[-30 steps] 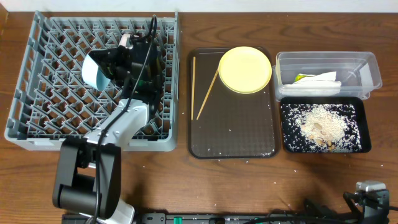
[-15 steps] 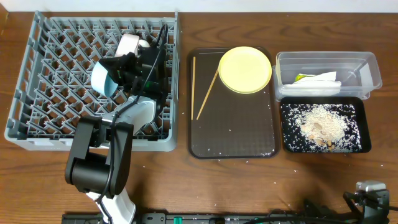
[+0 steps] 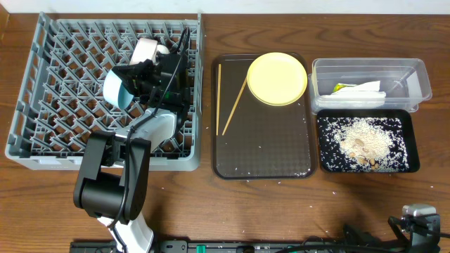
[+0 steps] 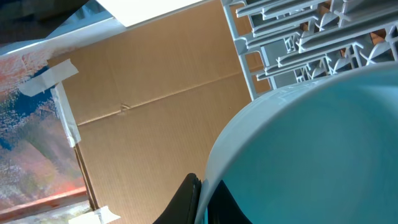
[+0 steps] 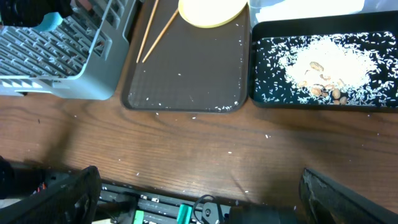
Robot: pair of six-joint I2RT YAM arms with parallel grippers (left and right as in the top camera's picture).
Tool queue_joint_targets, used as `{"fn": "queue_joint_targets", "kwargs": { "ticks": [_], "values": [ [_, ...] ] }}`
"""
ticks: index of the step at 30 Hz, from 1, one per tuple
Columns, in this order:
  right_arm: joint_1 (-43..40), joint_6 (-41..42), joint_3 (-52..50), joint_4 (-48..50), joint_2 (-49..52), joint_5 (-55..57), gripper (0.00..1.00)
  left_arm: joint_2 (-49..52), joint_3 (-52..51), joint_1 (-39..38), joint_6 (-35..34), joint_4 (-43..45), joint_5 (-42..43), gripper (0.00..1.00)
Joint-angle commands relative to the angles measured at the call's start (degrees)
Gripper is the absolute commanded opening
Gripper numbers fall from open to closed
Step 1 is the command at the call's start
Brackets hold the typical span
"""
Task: Sort waste into correct bins and load items into the dishwasher
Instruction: 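Carry the light-blue bowl left and lower it into the rack, then release the light-blue bowl and raise the left gripper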
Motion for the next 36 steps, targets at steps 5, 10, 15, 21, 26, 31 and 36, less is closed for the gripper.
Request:
{"fn": "queue_joint_targets", "kwargs": {
  "ticks": [5,10,15,21,26,31,36],
  "values": [
    [-0.72,0.52,0.02,0.09,0.02,0.35,0.99,0.79,0.35,-1.11,-1.14,-0.15,-0.2,0.08],
    [-0.74,0.52,0.02,0.09,0.02,0.35,0.99,0.81,-0.98,-1.57,-1.25,-0.17,0.39,0.14],
    [-0.74,0.52,0.02,0.09,0.02,0.35,0.99,0.81,-2.82,-2.19,-1.25,-0.17,0.63,0.24],
    [-0.72,0.52,0.02,0.09,0.02,0.35,0.99,0.81,-3.06,-3.61,-1.22,-0.15,0.83,0.55],
    [-0.74,0.55,0.02,0.09,0.02,0.35,0.99,0.81,-3.06,-5.01,-1.25,-0.15,0.87,0.64],
    [-0.74,0.52,0.02,0.09,0.02,0.35,0.99,0.81,-3.06,-6.25,-1.25,-0.15,1.29,0.73],
    [-0.74,0.52,0.02,0.09,0.02,0.35,0.99,0.81,-3.06,-7.82,-5.4,-0.15,2.14,0.82]
  ]
}}
